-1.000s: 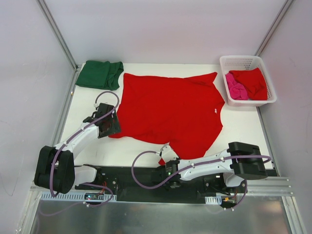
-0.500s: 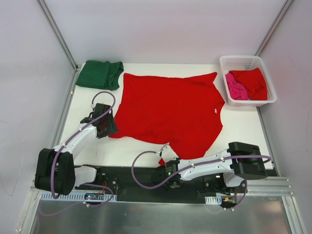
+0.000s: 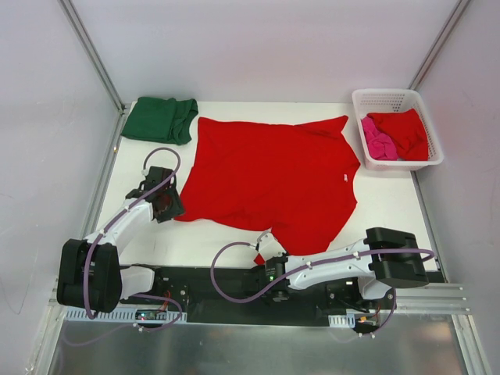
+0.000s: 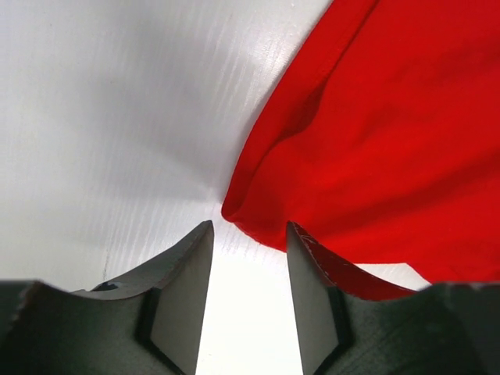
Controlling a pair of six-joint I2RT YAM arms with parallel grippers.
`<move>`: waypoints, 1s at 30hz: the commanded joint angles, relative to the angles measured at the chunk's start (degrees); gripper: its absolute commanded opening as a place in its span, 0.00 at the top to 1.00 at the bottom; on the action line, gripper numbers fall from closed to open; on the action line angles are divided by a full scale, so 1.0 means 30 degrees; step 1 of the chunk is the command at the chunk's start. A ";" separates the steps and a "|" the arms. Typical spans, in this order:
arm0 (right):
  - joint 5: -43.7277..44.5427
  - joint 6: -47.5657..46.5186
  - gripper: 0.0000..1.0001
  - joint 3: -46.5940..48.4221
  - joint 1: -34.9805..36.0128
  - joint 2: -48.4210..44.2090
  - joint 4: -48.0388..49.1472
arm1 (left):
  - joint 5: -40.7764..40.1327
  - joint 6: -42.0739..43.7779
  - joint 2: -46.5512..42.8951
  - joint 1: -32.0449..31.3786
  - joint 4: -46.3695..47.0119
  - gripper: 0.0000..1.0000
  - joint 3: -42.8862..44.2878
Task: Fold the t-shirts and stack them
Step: Fold the tshirt
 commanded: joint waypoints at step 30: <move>0.0230 0.0283 0.99 0.0211 -0.0095 -0.0433 -0.0647 | 0.0353 -0.0149 0.1401 0.0406 -0.0218 0.98 0.0376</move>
